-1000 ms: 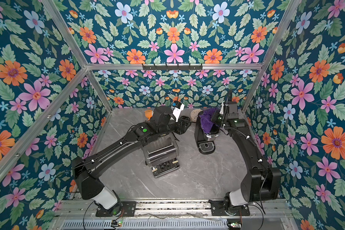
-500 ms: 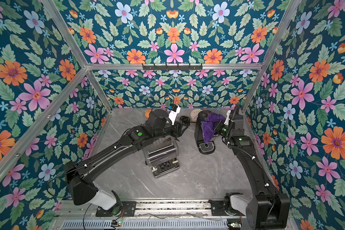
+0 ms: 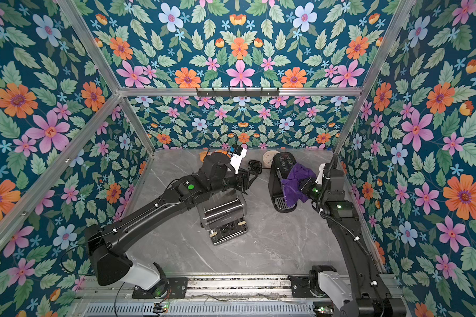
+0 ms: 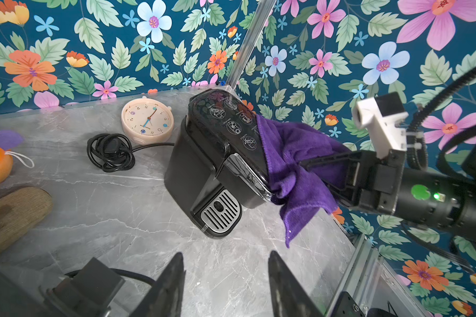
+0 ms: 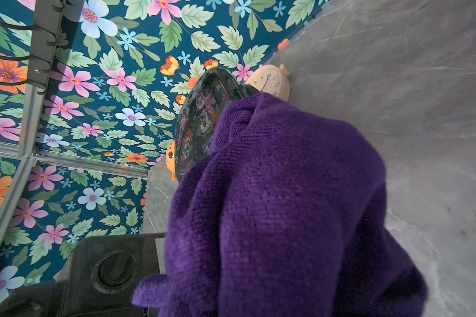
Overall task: Wipe the surface of a coffee machine
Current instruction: Wipe the dirt from the surface of the coffee machine.
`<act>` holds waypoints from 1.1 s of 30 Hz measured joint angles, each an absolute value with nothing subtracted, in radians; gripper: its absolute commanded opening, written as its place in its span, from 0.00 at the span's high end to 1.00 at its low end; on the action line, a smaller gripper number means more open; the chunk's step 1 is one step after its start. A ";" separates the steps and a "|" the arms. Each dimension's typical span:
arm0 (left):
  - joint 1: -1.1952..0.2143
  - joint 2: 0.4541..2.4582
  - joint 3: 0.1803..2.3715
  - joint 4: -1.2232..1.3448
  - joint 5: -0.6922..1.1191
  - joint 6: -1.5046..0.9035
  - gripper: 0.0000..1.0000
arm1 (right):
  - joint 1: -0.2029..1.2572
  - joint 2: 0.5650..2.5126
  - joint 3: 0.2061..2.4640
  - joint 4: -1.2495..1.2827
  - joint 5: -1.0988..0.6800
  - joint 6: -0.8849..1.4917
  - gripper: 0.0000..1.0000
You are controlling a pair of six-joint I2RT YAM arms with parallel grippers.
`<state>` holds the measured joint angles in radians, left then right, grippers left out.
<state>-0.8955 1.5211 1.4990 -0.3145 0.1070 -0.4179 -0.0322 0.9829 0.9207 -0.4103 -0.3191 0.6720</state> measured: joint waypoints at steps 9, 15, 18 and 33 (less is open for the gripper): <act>-0.896 1.541 1.523 -0.316 0.107 -0.421 0.50 | -0.314 0.889 0.742 -0.504 -0.483 0.701 1.00; -0.896 1.568 1.566 -0.322 0.110 -0.421 0.50 | -0.345 1.011 0.718 -0.408 -0.622 0.730 1.00; -0.896 1.574 1.574 -0.323 0.113 -0.424 0.50 | -0.346 1.092 0.759 -0.352 -0.668 0.744 1.00; -0.896 1.578 1.578 -0.330 0.107 -0.439 0.50 | -0.346 1.388 0.908 -0.144 -0.778 0.756 1.00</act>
